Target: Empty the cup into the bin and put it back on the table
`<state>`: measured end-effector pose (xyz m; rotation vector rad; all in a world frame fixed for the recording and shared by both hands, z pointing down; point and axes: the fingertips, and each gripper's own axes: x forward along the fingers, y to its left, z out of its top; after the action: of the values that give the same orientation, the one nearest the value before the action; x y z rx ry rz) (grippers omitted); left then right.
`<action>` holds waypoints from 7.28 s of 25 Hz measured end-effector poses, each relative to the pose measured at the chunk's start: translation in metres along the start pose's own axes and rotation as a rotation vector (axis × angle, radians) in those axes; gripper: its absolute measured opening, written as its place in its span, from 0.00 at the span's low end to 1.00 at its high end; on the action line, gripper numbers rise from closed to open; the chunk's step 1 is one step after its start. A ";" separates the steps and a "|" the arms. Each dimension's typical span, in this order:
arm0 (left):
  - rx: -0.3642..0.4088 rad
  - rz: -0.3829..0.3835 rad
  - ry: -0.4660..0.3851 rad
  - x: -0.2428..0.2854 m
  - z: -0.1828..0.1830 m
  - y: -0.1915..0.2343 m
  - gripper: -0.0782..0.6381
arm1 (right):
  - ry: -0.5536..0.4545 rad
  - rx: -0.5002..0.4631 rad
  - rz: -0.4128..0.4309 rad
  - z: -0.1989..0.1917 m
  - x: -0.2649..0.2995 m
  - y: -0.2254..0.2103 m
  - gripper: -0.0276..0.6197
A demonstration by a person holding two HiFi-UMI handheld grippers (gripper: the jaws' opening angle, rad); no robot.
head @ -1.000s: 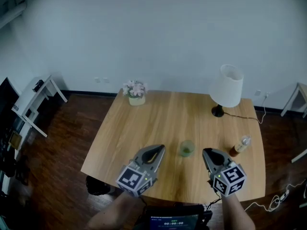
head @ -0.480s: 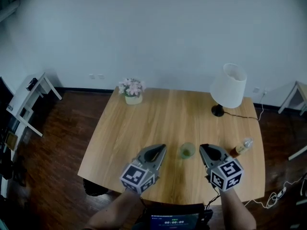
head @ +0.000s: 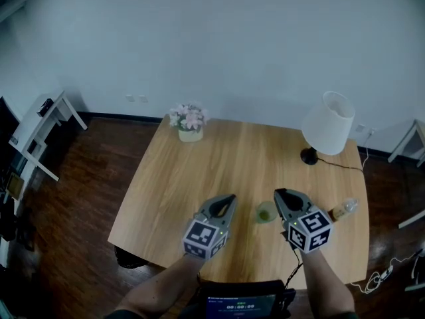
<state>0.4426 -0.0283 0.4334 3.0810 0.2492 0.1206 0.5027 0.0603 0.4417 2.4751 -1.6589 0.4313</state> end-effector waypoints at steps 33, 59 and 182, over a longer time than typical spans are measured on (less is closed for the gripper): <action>-0.084 0.092 0.159 0.031 -0.098 0.025 0.10 | 0.016 0.029 0.082 -0.073 0.051 -0.012 0.54; -0.142 0.154 0.278 0.014 -0.156 0.010 0.10 | 0.257 0.026 0.139 -0.185 0.064 0.005 0.77; 0.218 0.867 -0.280 -0.668 0.093 0.222 0.10 | 0.189 -0.495 0.959 0.096 0.193 0.652 0.66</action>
<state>-0.1716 -0.3592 0.3034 3.0982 -1.1433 -0.3264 -0.0137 -0.3883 0.3770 1.1574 -2.3929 0.2646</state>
